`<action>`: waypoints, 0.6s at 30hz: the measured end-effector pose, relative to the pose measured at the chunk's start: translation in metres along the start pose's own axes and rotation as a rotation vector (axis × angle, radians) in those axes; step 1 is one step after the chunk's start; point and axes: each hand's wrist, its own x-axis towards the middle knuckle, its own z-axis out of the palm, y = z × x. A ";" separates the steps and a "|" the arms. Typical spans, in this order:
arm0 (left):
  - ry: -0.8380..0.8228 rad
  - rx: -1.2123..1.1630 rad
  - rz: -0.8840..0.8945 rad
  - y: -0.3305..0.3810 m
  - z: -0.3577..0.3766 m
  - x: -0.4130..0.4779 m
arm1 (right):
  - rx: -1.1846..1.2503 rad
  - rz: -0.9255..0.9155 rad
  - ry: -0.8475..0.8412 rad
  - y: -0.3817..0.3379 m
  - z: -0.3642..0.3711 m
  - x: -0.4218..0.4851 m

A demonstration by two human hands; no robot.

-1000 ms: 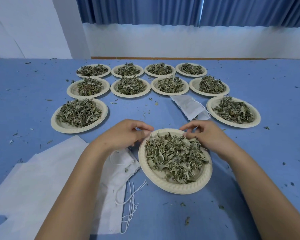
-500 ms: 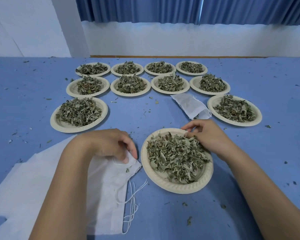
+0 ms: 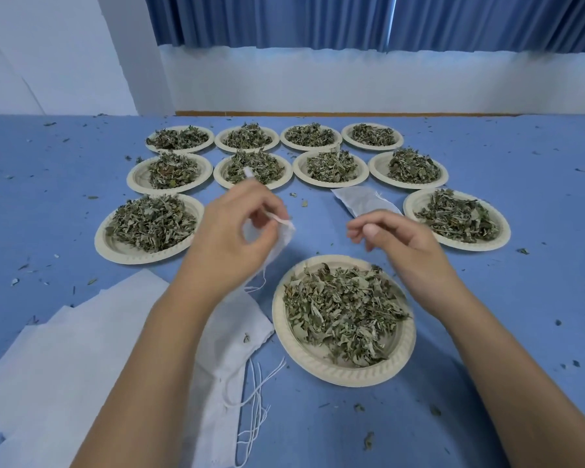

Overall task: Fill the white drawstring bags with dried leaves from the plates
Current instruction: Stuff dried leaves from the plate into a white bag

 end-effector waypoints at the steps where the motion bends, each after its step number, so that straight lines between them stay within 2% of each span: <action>1: -0.030 0.032 0.102 0.005 0.007 -0.001 | 0.049 0.019 -0.076 0.000 0.005 -0.002; 4: -0.164 0.029 0.251 0.019 0.027 -0.004 | 0.185 0.070 -0.206 -0.001 0.013 -0.002; 6: -0.202 -0.003 0.252 0.024 0.034 -0.007 | 0.254 0.072 -0.208 -0.003 0.014 -0.001; 14: -0.089 -0.156 0.170 0.020 0.043 -0.009 | 0.314 0.143 -0.065 -0.003 0.013 -0.005; 18: -0.089 -0.168 0.116 0.023 0.046 -0.012 | 0.417 0.198 -0.019 -0.004 0.014 -0.005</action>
